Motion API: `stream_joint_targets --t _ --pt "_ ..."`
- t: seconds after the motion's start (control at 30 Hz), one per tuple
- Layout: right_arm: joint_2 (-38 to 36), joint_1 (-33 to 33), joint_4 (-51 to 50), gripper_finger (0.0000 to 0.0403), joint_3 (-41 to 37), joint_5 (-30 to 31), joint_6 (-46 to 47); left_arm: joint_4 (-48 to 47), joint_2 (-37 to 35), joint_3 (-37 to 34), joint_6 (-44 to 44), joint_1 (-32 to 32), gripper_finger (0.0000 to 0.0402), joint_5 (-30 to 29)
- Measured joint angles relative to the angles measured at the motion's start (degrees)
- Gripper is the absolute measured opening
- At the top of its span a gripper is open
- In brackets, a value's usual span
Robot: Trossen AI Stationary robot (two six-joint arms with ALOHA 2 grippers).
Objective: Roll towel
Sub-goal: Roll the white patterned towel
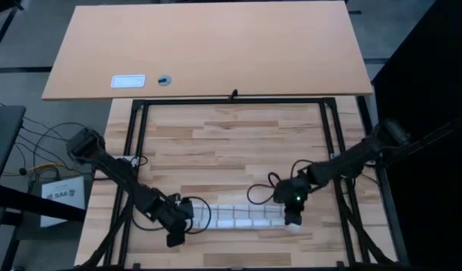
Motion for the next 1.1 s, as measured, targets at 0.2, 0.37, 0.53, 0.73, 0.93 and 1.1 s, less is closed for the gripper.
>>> stream_joint_targets --t 0.2,0.37,0.53,0.73,0.93,1.1 --pt "0.05 -5.03 1.86 0.0000 -3.67 -3.83 -3.33 3.08 -3.42 -5.21 4.77 5.61 0.0000 2.59" --pt "-0.58 -8.62 3.40 0.0000 -4.94 -7.88 -4.16 2.80 -6.06 -6.79 9.93 11.69 0.0000 6.94" --pt "-1.00 -11.12 5.88 0.0000 -6.31 -11.74 -4.36 1.08 -8.64 -7.12 15.71 18.65 0.0000 13.69" --pt "-0.94 -13.46 5.83 0.0000 -7.49 -13.50 -5.83 -1.04 -8.38 -7.13 24.16 26.93 0.0000 19.79" --pt "-0.98 -16.40 5.77 0.0000 -7.53 -15.54 -7.72 -3.02 -7.85 -7.19 32.24 35.45 0.0000 24.11" --pt "-0.89 -19.02 5.43 0.0000 -7.53 -16.68 -9.82 -2.74 -8.20 -8.68 36.75 41.86 0.0000 26.88"
